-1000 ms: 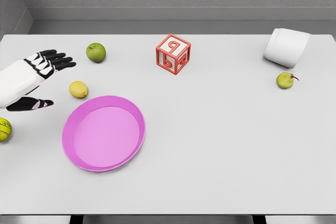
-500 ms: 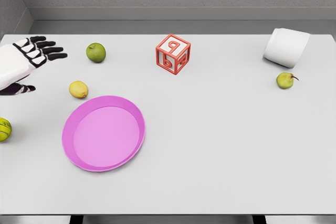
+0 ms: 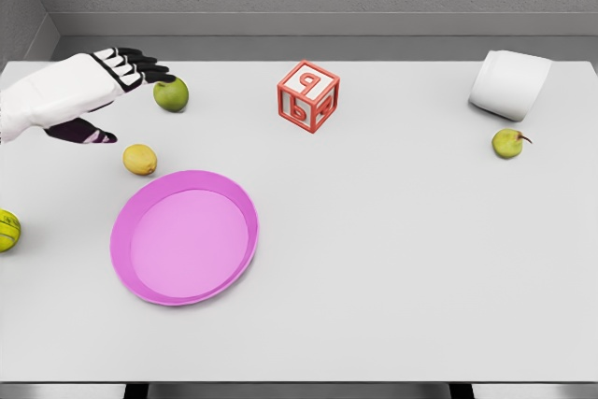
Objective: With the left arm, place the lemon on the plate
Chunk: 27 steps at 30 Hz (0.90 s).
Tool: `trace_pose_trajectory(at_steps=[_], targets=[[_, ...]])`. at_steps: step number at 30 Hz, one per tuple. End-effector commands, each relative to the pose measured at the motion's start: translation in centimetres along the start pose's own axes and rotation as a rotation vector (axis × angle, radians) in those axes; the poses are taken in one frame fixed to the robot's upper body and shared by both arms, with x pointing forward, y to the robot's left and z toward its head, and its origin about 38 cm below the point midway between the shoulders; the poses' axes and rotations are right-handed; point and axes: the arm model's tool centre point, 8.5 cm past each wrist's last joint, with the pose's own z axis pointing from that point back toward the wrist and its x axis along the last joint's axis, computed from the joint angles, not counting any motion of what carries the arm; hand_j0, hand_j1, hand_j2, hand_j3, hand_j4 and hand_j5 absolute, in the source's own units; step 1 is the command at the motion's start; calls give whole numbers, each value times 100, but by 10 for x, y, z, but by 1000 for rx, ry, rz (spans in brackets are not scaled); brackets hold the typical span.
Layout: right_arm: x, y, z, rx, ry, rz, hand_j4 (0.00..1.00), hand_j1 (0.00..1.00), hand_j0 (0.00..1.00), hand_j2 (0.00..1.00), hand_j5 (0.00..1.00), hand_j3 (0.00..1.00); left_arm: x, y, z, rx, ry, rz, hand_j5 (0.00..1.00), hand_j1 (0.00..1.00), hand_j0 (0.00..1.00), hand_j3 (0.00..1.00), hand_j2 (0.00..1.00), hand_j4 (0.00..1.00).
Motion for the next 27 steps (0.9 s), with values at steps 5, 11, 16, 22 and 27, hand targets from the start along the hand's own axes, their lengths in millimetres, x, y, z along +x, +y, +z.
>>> trace_pose_trajectory(at_steps=[5, 11, 16, 22, 27], targets=[[0, 0, 0, 1, 0, 0, 100, 100, 100, 100, 100, 100, -7, 6, 13, 30, -4, 57, 100, 100, 100, 100, 100, 100], [0, 0, 0, 0, 0, 0, 100, 100, 100, 100, 100, 100, -12, 1, 14, 24, 10, 74, 100, 100, 100, 100, 100, 100], [0, 0, 0, 1, 0, 0, 100, 100, 100, 100, 100, 100, -16, -5, 13, 22, 19, 97, 100, 100, 100, 100, 100, 100], [0, 0, 0, -1, 0, -3, 100, 100, 100, 100, 100, 100, -16, -10, 9, 30, 17, 117, 100, 100, 100, 100, 100, 100], [0, 0, 0, 0, 0, 0, 100, 100, 100, 100, 100, 100, -17, -12, 8, 31, 18, 127, 100, 100, 100, 100, 100, 100]])
